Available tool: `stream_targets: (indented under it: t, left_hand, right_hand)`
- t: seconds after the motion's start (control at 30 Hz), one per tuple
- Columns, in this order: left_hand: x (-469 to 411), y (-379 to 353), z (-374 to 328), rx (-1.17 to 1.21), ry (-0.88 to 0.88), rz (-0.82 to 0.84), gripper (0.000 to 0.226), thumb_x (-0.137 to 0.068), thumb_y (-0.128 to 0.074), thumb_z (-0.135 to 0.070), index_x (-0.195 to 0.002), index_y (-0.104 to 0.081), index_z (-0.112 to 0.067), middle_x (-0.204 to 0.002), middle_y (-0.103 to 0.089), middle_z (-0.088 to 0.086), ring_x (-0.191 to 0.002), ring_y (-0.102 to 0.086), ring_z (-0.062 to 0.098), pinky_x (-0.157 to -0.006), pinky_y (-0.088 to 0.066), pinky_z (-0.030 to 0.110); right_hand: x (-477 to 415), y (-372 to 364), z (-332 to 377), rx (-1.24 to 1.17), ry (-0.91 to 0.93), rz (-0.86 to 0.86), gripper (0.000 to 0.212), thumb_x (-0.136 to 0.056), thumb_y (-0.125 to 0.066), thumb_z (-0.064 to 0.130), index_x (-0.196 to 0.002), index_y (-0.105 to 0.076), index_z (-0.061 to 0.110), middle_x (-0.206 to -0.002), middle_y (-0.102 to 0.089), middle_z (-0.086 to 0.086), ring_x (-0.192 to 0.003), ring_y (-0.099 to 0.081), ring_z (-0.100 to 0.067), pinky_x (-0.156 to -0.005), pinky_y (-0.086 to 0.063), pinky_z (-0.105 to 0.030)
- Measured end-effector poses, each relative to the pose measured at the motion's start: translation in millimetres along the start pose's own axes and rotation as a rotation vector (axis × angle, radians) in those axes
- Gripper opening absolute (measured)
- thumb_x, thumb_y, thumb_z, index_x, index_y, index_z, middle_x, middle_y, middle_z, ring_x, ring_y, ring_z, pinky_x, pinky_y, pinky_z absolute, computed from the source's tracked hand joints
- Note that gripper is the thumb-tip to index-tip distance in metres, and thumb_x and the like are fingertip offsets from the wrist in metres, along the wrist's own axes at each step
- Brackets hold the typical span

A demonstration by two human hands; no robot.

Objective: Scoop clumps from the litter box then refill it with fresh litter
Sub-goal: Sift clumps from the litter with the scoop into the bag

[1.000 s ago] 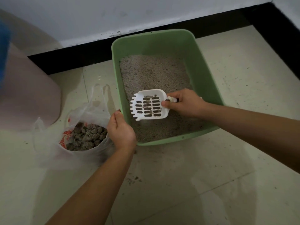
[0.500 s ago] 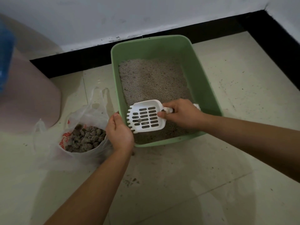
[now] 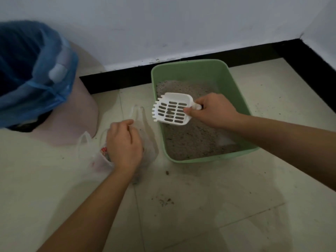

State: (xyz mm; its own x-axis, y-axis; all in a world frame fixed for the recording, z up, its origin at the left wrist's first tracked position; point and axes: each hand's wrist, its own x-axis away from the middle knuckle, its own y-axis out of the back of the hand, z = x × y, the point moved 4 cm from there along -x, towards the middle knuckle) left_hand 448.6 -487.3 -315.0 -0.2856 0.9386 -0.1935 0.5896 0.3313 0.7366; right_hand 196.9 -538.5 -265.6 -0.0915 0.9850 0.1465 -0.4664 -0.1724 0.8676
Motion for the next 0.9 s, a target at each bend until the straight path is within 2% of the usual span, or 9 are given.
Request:
stream_targets:
  t: [0.1,0.17,0.23,0.27,0.33,0.47,0.63,0.77,0.9]
  left_hand:
    - [1.9,35.9,31.8,-0.210,-0.007,-0.150,0.043,-0.083,-0.059,-0.020,-0.124,-0.053,-0.010,-0.125,-0.050,0.016,-0.116,-0.043,0.035,-0.097,-0.031,0.047]
    - [7.1,50.0,53.7,-0.272,0.057,-0.191,0.061,-0.076,-0.069,-0.023,-0.130,-0.046,-0.007,-0.136,-0.042,0.021,-0.123,-0.037,0.039,-0.098,-0.029,0.052]
    - [12.7,56.6,72.9,-0.263,0.160,-0.152,0.078,-0.073,-0.074,-0.028,-0.139,-0.037,-0.008,-0.145,-0.033,0.022,-0.128,-0.033,0.040,-0.100,-0.029,0.054]
    - [14.7,59.5,80.1,-0.227,0.205,-0.129,0.083,-0.074,-0.075,-0.028,-0.143,-0.033,-0.009,-0.146,-0.031,0.021,-0.129,-0.034,0.040,-0.100,-0.032,0.054]
    - [14.5,63.5,88.4,-0.091,0.276,-0.083,0.082,-0.079,-0.072,-0.019,-0.147,-0.027,-0.012,-0.143,-0.034,0.018,-0.121,-0.045,0.041,-0.094,-0.042,0.051]
    - [12.8,69.9,78.2,0.009,0.249,-0.084,0.061,-0.088,-0.052,-0.001,-0.144,-0.035,-0.015,-0.131,-0.047,0.011,-0.101,-0.058,0.033,-0.077,-0.046,0.039]
    - [13.5,67.9,59.0,0.045,0.228,-0.124,0.052,-0.085,-0.054,-0.001,-0.135,-0.046,-0.011,-0.122,-0.051,0.012,-0.104,-0.056,0.032,-0.080,-0.046,0.041]
    - [18.7,60.3,32.8,-0.133,0.094,-0.173,0.052,-0.077,-0.061,-0.007,-0.128,-0.051,-0.007,-0.124,-0.048,0.018,-0.113,-0.043,0.037,-0.095,-0.034,0.048]
    - [24.0,30.8,-0.4,-0.049,-0.082,-0.039,0.048,-0.081,-0.052,-0.023,-0.127,-0.052,-0.010,-0.126,-0.044,0.013,-0.116,-0.043,0.031,-0.100,-0.035,0.045]
  right_hand:
    - [-3.9,-2.5,63.4,0.364,0.168,-0.085,0.039,-0.094,-0.049,0.058,-0.092,-0.070,0.025,-0.064,-0.060,0.010,-0.054,-0.055,-0.007,-0.051,-0.044,-0.023]
    - [5.8,-20.8,108.3,0.652,0.423,-0.100,0.023,-0.097,-0.048,0.035,-0.099,-0.066,0.020,-0.077,-0.062,0.006,-0.060,-0.056,-0.012,-0.054,-0.042,-0.025]
    - [29.0,-57.7,140.5,0.991,0.754,-0.069,0.020,-0.090,-0.048,0.011,-0.100,-0.066,0.011,-0.078,-0.061,0.000,-0.059,-0.053,-0.016,-0.052,-0.035,-0.029]
    - [40.6,-73.9,149.2,1.126,0.867,-0.040,0.020,-0.088,-0.049,0.008,-0.096,-0.067,0.010,-0.075,-0.060,-0.001,-0.057,-0.051,-0.016,-0.051,-0.032,-0.030]
    - [46.2,-93.0,150.5,1.228,0.932,-0.011,0.018,-0.086,-0.051,0.007,-0.090,-0.068,0.012,-0.073,-0.060,0.000,-0.057,-0.051,-0.015,-0.051,-0.030,-0.030]
    - [35.2,-82.5,148.8,1.138,0.841,-0.069,0.013,-0.087,-0.055,0.009,-0.093,-0.067,0.011,-0.078,-0.063,-0.002,-0.062,-0.059,-0.018,-0.054,-0.034,-0.031]
    - [31.4,-68.9,127.1,0.954,0.653,-0.035,0.019,-0.091,-0.055,0.013,-0.109,-0.059,0.010,-0.095,-0.066,-0.005,-0.077,-0.065,-0.024,-0.060,-0.044,-0.033]
    - [24.1,-43.2,87.4,0.314,0.189,0.013,0.036,-0.097,-0.048,0.051,-0.106,-0.061,0.019,-0.093,-0.066,0.002,-0.078,-0.064,-0.021,-0.064,-0.050,-0.032]
    - [29.1,-14.0,20.1,-0.130,-0.094,-0.056,0.045,-0.098,-0.048,0.052,-0.116,-0.063,0.013,-0.103,-0.070,-0.002,-0.086,-0.064,-0.019,-0.065,-0.048,-0.028]
